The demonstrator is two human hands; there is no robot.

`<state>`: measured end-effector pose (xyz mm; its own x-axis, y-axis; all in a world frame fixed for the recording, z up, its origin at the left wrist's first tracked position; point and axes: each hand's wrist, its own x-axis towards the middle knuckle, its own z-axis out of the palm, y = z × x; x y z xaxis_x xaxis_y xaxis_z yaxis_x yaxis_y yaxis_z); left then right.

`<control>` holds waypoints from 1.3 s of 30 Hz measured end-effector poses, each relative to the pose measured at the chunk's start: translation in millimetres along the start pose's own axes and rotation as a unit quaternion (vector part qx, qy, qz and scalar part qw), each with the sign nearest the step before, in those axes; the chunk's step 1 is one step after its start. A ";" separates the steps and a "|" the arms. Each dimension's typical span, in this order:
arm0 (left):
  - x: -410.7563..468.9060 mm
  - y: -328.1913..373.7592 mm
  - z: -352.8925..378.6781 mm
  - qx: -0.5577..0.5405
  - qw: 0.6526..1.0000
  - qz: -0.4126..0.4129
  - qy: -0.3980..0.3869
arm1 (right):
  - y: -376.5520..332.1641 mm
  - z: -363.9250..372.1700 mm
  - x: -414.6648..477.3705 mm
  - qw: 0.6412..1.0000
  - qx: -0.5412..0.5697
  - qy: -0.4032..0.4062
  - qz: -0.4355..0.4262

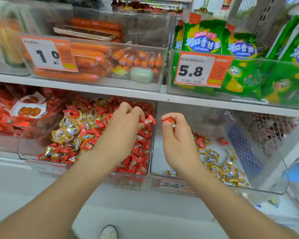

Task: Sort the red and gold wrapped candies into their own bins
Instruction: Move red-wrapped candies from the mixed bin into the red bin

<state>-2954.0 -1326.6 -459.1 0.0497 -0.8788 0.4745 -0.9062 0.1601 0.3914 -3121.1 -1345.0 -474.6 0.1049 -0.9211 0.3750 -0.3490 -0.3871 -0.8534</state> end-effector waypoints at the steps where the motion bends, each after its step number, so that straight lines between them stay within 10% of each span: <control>1: 2.7 -14.4 2.0 0.027 1.000 0.003 0.011 | -6.2 12.0 2.1 0.998 -0.043 -0.006 -0.056; 4: 13.9 -46.2 9.5 0.104 0.994 0.014 0.008 | -6.7 45.7 21.4 0.969 -0.175 -0.027 -0.173; 10: 30.5 -80.6 29.1 0.124 0.984 -0.054 -0.117 | -2.6 74.7 79.5 0.904 -0.379 -0.162 -0.114; 16: 34.8 -72.8 17.2 0.098 0.989 -0.059 -0.098 | 2.6 65.6 84.0 0.934 -0.259 -0.230 -0.085; 23: 1.2 -12.4 7.5 0.087 0.994 0.063 -0.014 | 31.1 -17.1 42.5 0.978 -0.184 -0.073 -0.061; 29: -4.9 44.7 15.4 0.009 0.967 0.232 -0.109 | 72.0 -62.6 25.8 0.839 -0.318 -0.442 -0.003; 39: 27.1 79.7 55.3 0.144 0.945 0.124 -0.265 | 111.2 -27.5 27.6 0.854 -0.236 -0.458 -0.069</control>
<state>-3048.1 -1362.5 -458.7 -0.3270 -0.9445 0.0314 -0.9430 0.3283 0.0541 -3182.6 -1412.4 -549.2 0.7845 -0.5977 -0.1654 -0.5885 -0.6335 -0.5023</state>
